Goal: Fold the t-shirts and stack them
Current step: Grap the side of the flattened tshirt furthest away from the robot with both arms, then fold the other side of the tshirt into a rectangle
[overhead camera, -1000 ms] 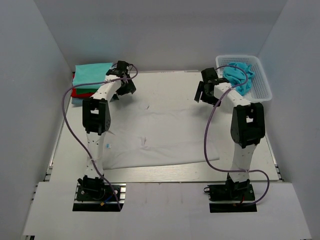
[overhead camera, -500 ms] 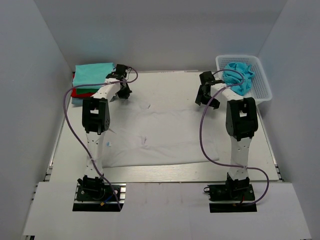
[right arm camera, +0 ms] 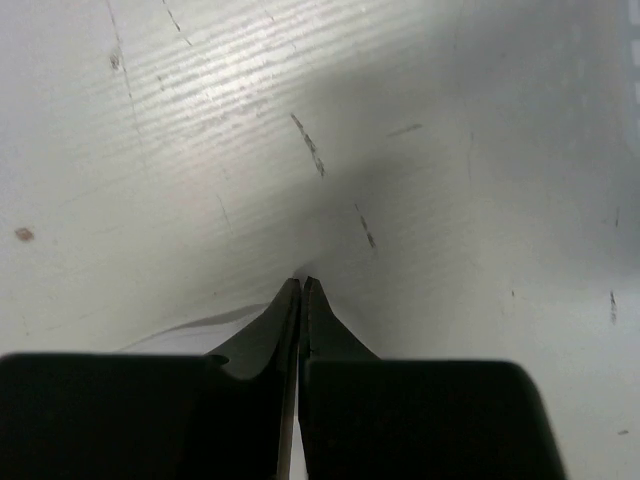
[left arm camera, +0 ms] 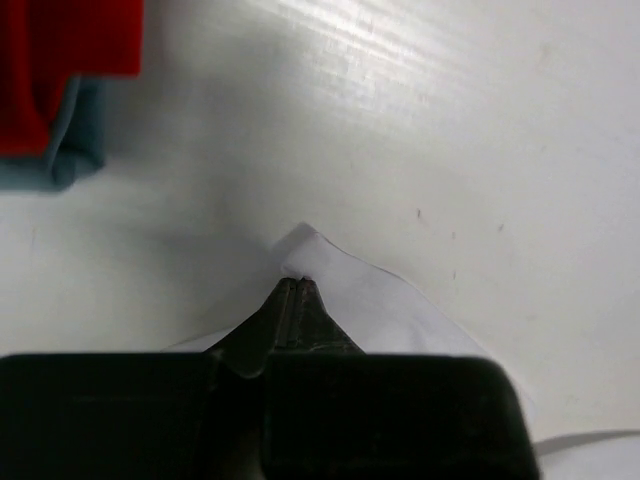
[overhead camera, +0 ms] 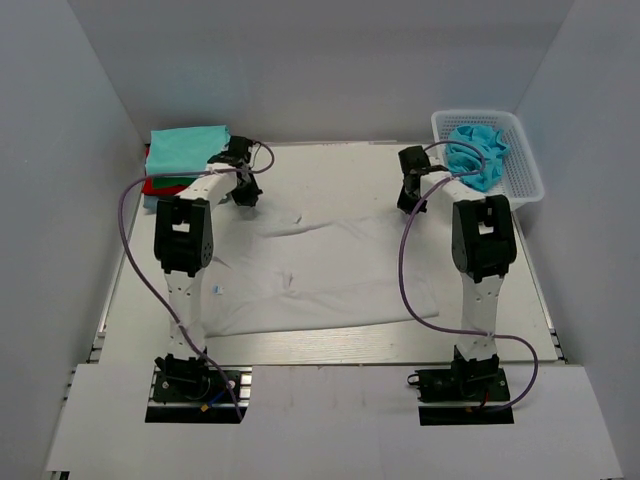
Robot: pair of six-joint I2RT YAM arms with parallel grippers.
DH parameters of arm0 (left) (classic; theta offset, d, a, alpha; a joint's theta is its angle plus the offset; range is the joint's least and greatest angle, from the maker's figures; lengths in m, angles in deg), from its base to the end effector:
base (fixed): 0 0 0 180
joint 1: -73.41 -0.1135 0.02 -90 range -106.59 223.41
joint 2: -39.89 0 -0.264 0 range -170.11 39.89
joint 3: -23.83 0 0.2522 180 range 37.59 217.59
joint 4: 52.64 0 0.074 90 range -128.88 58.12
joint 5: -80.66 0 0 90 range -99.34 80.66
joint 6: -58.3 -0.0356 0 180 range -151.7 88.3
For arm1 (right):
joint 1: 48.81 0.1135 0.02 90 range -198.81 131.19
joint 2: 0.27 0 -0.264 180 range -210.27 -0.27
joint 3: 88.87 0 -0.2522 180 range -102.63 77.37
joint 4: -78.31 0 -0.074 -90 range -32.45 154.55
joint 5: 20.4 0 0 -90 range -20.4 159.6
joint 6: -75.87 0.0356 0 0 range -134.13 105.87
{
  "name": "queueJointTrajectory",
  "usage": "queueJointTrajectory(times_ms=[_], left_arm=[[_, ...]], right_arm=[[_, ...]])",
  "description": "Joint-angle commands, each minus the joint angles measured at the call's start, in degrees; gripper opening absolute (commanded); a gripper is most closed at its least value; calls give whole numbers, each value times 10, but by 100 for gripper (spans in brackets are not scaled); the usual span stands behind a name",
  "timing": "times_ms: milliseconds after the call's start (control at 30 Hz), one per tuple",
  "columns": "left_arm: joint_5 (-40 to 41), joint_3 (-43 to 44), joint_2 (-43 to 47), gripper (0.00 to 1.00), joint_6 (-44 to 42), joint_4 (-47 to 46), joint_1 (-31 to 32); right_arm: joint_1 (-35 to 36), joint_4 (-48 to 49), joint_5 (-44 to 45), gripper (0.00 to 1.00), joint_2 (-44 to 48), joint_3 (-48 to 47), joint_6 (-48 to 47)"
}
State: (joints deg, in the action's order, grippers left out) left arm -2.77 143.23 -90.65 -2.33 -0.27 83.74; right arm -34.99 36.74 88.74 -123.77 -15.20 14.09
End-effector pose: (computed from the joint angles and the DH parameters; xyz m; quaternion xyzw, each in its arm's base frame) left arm 0.4806 -0.0835 0.1675 -0.1737 0.9562 -0.0252 0.2341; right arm 0.4519 0.0991 0.1672 0.1635 0.9365 -0.0542 0.3054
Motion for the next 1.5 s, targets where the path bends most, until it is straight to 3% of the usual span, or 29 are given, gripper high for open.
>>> queueJointTrajectory(times_ms=[0, 100, 233, 433, 667, 800, 833, 867, 900, 933, 967, 1033, 1067, 1200, 1333, 1467], left_arm=[[-7, -41, 118, 0, -4, -16, 7], [-2, -108, 174, 0, -4, -21, 14], [-31, -263, 293, 0, 32, -67, 14], [-55, -466, 513, 0, 92, -83, 14], [-67, -630, 756, 0, 135, -15, 14], [-90, -724, 847, 1, 176, 52, 14], [-90, -732, 860, 11, 184, 72, 14], [-96, -732, 869, 19, 219, 94, 21], [-107, -732, 878, 43, 220, 115, 21], [-113, -719, 893, 98, 232, 134, 15], [-103, -690, 893, 99, 255, 152, 15], [-69, -656, 893, 99, 271, 195, 14], [-44, -641, 884, 99, 271, 196, 14], [-9, -578, 817, 99, 224, 181, 14], [-100, -614, 721, 99, 204, 42, 20], [-122, -631, 605, 99, 204, -27, 20]], right_arm=[[0, 7, 12, 0, 54, 27, -2], [2, 25, 5, 0, 102, 70, -5], [3, 46, -14, 0, 182, 160, -5], [2, 70, -62, 0, 294, 272, -15], [3, 76, -84, 0, 417, 389, -9], [2, 71, -87, 2, 462, 448, 0], [2, 68, -86, 13, 465, 462, 6], [1, 64, -81, 15, 467, 469, 13], [1, 52, -71, 24, 476, 482, 18], [0, 38, -48, 37, 480, 483, 31], [1, 32, -40, 63, 482, 484, 33], [1, 8, -19, 87, 491, 474, 37], [1, 5, -16, 90, 493, 469, 35], [4, 11, -59, 90, 493, 429, 1], [13, 82, -143, 90, 462, 422, -41], [30, 98, -223, 90, 398, 414, -46]])
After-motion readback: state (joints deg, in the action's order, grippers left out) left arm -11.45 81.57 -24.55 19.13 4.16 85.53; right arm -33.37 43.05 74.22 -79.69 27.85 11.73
